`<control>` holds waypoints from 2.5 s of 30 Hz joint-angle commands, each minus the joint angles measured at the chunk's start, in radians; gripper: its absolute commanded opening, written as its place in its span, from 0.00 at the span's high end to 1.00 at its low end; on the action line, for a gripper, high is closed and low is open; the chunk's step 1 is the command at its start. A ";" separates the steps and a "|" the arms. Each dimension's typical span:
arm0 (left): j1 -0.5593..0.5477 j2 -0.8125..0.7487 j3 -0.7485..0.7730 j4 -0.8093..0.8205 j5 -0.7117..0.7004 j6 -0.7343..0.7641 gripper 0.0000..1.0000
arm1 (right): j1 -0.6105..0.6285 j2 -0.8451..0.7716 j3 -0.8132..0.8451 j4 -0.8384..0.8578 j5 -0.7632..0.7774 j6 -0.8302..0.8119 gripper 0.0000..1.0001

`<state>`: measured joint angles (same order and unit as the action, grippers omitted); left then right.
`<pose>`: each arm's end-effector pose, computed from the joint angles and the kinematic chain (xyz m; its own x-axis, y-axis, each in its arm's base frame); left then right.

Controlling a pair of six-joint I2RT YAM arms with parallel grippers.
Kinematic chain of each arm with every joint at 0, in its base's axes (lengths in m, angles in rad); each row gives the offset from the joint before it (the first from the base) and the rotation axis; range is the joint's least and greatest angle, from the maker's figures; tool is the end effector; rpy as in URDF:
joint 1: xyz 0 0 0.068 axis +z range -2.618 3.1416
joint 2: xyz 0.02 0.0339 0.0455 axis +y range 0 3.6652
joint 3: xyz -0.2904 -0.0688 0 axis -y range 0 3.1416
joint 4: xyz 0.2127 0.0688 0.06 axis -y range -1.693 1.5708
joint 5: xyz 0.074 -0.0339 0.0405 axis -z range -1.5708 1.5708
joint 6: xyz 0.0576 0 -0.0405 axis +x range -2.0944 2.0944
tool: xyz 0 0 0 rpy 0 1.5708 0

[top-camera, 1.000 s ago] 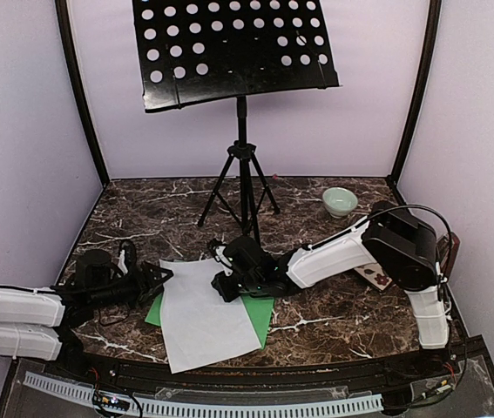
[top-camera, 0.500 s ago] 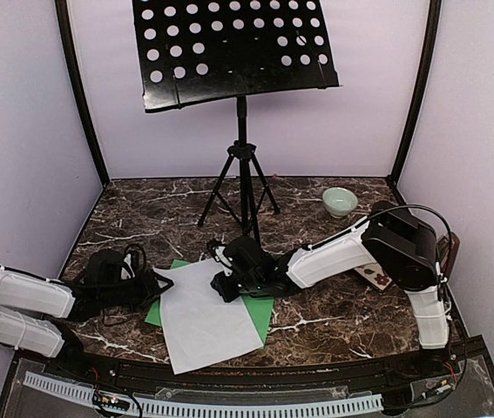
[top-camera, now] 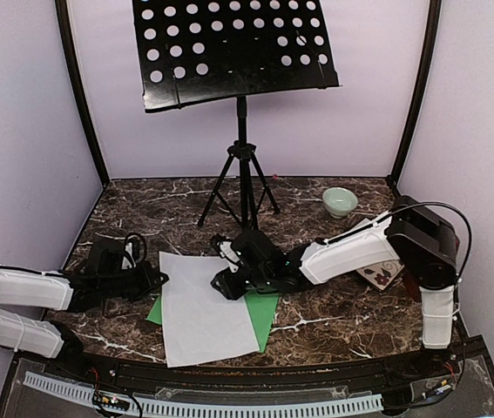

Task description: Set up the instrument practice props

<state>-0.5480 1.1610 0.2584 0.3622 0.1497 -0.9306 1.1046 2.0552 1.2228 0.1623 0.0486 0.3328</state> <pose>0.1624 -0.1092 0.1827 -0.7630 -0.4633 -0.4507 0.0208 0.6793 -0.7335 0.2029 0.3970 0.1719 -0.5497 -0.3666 -0.7506 -0.7359 0.6377 0.2275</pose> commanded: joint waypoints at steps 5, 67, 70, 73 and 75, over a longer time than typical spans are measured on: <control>-0.004 -0.251 0.108 -0.224 -0.121 -0.211 1.00 | 0.017 -0.203 0.001 0.001 0.024 0.041 0.26; -0.117 -0.032 0.728 -0.631 -0.380 -0.291 0.98 | 0.097 0.060 0.768 -0.572 0.089 -0.001 0.12; -0.124 -0.023 0.738 -0.633 -0.387 -0.292 0.98 | 0.098 0.117 0.830 -0.624 0.118 0.006 0.17; -0.129 -0.016 0.740 -0.648 -0.394 -0.305 0.98 | 0.104 0.162 0.902 -0.690 0.196 0.006 0.28; -0.130 -0.014 0.738 -0.662 -0.410 -0.321 0.98 | 0.111 0.159 0.908 -0.712 0.248 0.005 0.36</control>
<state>-0.6712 1.1423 0.9699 -0.2897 -0.2436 -1.2415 1.2007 2.1906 2.0804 -0.4870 0.1875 0.3286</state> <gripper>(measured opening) 0.027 0.709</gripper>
